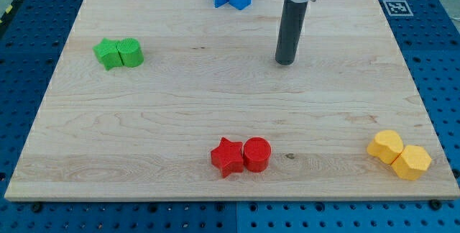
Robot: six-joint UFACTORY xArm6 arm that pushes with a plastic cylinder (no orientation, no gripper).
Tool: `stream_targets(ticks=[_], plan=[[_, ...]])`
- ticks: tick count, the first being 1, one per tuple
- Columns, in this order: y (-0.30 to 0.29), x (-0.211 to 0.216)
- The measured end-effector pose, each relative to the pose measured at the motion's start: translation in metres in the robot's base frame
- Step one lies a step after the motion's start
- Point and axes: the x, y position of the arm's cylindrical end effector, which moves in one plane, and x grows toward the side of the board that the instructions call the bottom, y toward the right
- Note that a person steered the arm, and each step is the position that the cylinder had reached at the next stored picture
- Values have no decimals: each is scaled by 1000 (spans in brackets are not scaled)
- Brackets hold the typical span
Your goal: Move your arm close to the red circle
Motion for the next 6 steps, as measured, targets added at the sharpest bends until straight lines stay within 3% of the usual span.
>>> stream_targets(ticks=[1,2,5,6], plan=[[0,4],[6,36],[8,164],[8,164]])
